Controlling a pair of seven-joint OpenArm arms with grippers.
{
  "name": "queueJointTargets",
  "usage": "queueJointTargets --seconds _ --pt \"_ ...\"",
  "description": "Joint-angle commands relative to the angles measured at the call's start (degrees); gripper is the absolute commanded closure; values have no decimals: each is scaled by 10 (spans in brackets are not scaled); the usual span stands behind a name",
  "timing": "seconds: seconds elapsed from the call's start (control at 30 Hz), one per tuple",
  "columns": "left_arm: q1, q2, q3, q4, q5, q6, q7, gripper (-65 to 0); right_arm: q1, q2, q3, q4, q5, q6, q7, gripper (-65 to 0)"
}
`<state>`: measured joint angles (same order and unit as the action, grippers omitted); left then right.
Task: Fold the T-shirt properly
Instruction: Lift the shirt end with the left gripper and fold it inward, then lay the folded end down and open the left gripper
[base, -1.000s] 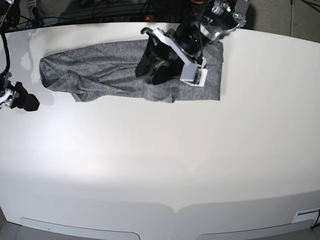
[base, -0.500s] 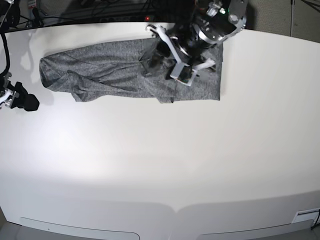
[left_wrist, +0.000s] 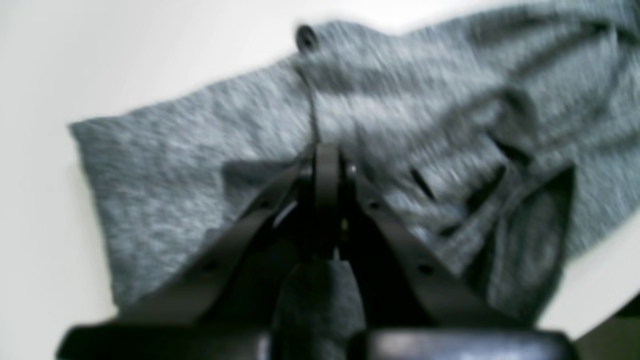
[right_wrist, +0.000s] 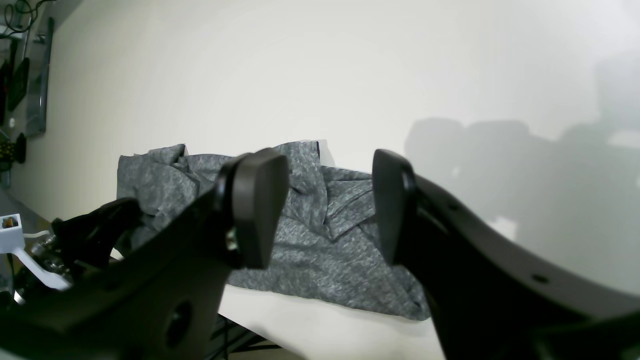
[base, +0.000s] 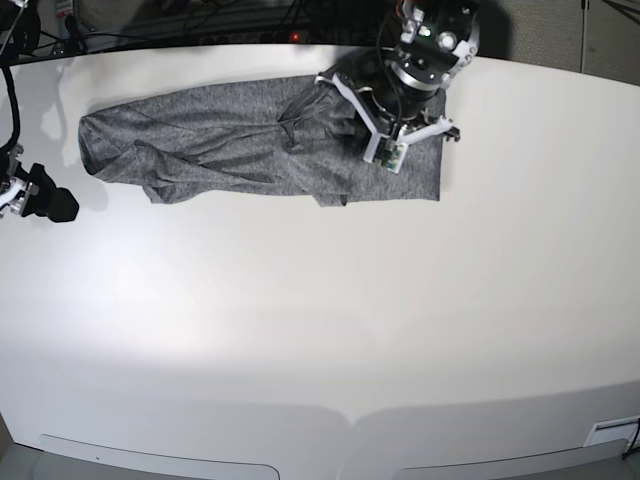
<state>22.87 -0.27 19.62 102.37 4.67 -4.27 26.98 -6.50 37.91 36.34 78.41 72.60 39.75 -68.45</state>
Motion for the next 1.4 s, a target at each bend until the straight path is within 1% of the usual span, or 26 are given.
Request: queueJointTargets --seconds 0.0,0.03,0.1,0.17,0.3,0.4,0.53,0.67,0.77,0.83,1.03,1.13,1.2,1.33,1.37 --pt "-2 2 2 10 -1 13 -14 0 8 16 5 9 14 3 7 -314" --pt "-3 2 2 9 1 21 -14 0 8 16 4 9 14 3 6 -314" --pt "-3 3 2 9 17 26 -14 0 8 16 4 9 14 3 5 -314" --pt "-3 2 2 3 29 26 -14 0 8 16 4 9 14 3 4 -314" --pt "-3 3 3 -26 28 26 -15 0 8 16 4 9 14 3 3 -314" --pt "-3 3 13 -42 28 26 -30 0 8 16 4 9 14 3 3 -314" --pt "-7 3 52 -42 28 26 -66 0 8 16 4 9 14 3 3 -314" --pt "-33 3 102 -43 28 26 -63 0 8 16 4 9 14 3 0 -314" --pt "-60 5 127 -51 22 26 -61 0 8 16 4 9 14 3 -7 -314" --pt "-82 14 132 -75 9 26 -60 0 8 16 4 9 14 3 -15 -314" --pt "-161 65 132 -206 7 26 -62 0 8 16 4 9 14 3 -24 -314" --pt "-191 89 132 -231 6 27 -73 0 8 16 4 9 14 3 -24 -315" --pt "-206 89 139 -229 -21 30 -92 0 8 16 4 9 14 3 -23 -314" --pt "-231 89 142 -228 -64 28 -94 0 8 16 4 9 14 3 -22 -315" --pt "-232 89 142 -228 -66 28 -94 0 8 16 4 9 14 3 -20 -314"
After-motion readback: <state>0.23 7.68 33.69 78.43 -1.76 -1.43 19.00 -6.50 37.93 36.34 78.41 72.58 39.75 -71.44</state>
